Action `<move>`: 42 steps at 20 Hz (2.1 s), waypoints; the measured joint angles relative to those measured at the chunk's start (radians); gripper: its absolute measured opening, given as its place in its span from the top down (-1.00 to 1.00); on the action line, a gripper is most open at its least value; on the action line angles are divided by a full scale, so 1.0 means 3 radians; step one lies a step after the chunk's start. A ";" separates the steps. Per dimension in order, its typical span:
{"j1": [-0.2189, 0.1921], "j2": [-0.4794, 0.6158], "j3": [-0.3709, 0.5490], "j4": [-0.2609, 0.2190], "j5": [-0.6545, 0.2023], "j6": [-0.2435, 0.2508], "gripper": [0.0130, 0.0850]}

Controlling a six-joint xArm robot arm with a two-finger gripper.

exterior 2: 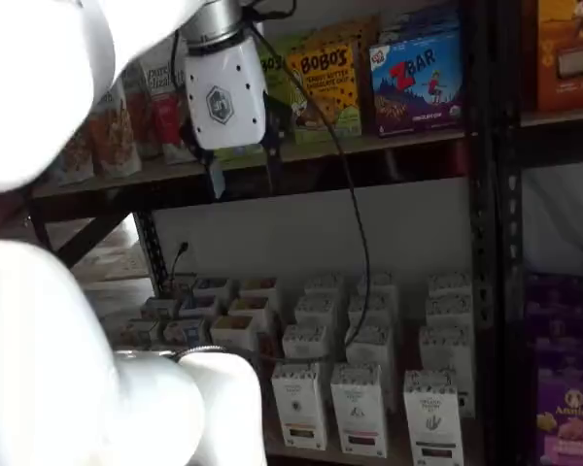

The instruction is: Pick up the white box with a green strip in the middle, on the bottom shelf, the sixth box from the left

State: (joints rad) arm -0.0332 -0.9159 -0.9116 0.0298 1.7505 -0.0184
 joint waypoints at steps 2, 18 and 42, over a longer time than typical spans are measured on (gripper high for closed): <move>0.0007 -0.0044 0.0187 -0.0047 -0.0180 -0.0003 -1.00; 0.0119 0.0086 0.1035 -0.0252 -0.1216 0.0139 -1.00; 0.0137 0.0859 0.1911 -0.0471 -0.2785 0.0359 -1.00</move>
State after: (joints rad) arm 0.0079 -0.6581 -0.3383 -0.1117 0.9149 0.0892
